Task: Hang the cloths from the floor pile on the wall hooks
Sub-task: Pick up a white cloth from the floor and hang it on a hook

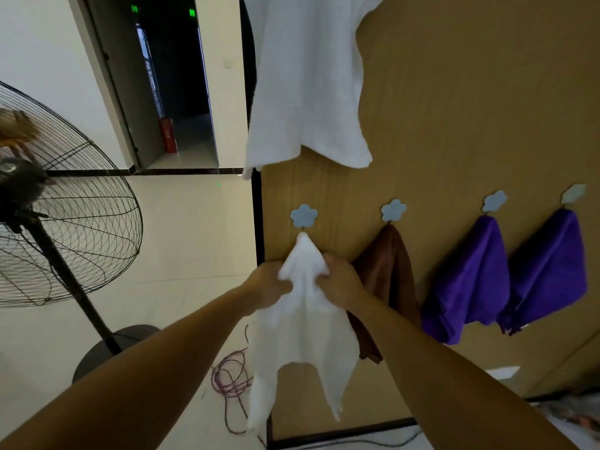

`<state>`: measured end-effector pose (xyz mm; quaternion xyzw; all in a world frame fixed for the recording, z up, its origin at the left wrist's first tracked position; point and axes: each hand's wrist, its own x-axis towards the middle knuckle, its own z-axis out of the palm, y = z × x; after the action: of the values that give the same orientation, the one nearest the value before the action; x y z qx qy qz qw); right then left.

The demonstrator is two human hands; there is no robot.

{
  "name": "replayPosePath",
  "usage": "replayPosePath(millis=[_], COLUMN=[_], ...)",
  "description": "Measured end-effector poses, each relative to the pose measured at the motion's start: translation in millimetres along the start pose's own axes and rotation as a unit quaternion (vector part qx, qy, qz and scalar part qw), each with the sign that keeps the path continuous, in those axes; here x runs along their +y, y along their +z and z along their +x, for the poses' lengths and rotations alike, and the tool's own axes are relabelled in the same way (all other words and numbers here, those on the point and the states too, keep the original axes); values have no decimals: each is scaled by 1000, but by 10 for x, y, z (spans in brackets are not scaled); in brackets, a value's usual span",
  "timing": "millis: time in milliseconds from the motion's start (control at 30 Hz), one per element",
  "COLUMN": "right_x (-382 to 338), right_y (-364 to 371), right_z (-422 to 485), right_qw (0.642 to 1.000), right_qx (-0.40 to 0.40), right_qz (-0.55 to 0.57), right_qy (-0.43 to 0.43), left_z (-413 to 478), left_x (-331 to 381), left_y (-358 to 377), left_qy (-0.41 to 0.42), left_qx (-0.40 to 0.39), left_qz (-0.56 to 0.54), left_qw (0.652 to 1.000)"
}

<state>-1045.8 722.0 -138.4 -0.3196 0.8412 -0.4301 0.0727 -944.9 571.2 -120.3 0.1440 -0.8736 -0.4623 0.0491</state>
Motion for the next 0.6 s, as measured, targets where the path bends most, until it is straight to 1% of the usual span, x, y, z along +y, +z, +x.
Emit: replayPosePath(millis=[67,100,133,167,233,267,300,367,400,467,533,600], right_x=[43,57,65,63,40,25,16,4,9,22,12,-16], right_y=[41,46,45,44,43,41,43,62,78,98,83,50], right_z=[-11,-13,-17,-20,-17,-11,-2,8,3,-13,-24,-42], right_qw=[999,999,998,998,998,998,998,998,998,997,998,999], right_qx=[12,17,22,27,46,59,66,38,16,4,21,32], right_qz=[-39,-48,-53,-54,-40,-28,-22,-48,-67,-74,-59,-41], right_qy=[-5,-4,-3,-4,-9,-9,-9,-3,3,12,10,8], left_z=[4,14,21,35,54,56,63,89,96,75,55,42], left_x=[-50,-57,-53,-43,-9,2,12,-24,-55,-82,-73,-30], left_y=[103,134,144,140,110,103,103,140,168,202,217,201], left_qy=[-9,-13,-6,11,60,84,104,123,111,80,91,104], left_qx=[0,10,36,77,173,200,200,136,97,53,56,98], left_qz=[87,118,137,134,90,74,75,98,101,64,56,63], left_qw=[996,993,990,988,979,973,971,978,984,993,993,988])
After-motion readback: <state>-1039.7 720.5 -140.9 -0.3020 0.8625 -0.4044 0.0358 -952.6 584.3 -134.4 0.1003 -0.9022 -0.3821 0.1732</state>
